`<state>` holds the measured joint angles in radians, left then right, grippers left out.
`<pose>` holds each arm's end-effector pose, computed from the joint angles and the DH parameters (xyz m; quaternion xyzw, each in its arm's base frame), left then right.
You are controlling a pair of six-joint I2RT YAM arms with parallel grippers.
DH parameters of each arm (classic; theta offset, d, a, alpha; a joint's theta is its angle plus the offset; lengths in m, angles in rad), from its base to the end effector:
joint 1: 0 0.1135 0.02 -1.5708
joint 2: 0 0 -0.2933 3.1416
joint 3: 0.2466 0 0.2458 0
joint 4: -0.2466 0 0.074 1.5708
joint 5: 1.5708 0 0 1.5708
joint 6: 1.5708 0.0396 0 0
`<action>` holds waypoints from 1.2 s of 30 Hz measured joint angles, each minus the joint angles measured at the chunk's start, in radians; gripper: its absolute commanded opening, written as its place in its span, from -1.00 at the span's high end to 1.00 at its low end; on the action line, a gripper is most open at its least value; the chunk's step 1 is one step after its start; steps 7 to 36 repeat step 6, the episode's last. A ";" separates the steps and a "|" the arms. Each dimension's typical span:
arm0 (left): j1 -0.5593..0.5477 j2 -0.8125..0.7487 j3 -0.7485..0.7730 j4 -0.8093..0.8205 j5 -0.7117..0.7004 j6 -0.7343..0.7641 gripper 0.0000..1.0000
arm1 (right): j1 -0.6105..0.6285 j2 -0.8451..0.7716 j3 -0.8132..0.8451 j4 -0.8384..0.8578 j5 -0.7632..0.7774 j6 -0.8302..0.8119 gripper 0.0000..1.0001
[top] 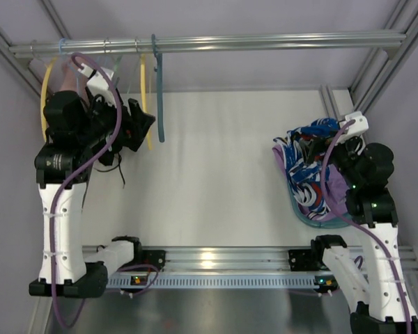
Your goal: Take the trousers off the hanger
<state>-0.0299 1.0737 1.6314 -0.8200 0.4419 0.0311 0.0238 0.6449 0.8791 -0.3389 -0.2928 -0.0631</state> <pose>0.1561 -0.0216 0.5199 0.1569 0.7698 -0.1735 0.5939 0.1145 0.0142 0.3918 -0.1294 0.7303 0.0954 0.6640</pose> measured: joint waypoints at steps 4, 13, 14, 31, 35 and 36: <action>-0.060 0.037 0.011 -0.004 0.021 0.014 -0.97 | 0.000 -0.019 0.000 -0.001 -0.029 0.008 -0.99; -0.079 0.044 0.011 -0.008 0.022 0.019 -0.97 | 0.000 -0.029 0.002 -0.004 -0.043 0.010 -0.99; -0.079 0.044 0.011 -0.008 0.022 0.019 -0.97 | 0.000 -0.029 0.002 -0.004 -0.043 0.010 -0.99; -0.079 0.044 0.011 -0.008 0.022 0.019 -0.97 | 0.000 -0.029 0.002 -0.004 -0.043 0.010 -0.99; -0.079 0.044 0.011 -0.008 0.022 0.019 -0.97 | 0.000 -0.029 0.002 -0.004 -0.043 0.010 -0.99; -0.079 0.044 0.011 -0.008 0.022 0.019 -0.97 | 0.000 -0.029 0.002 -0.004 -0.043 0.010 -0.99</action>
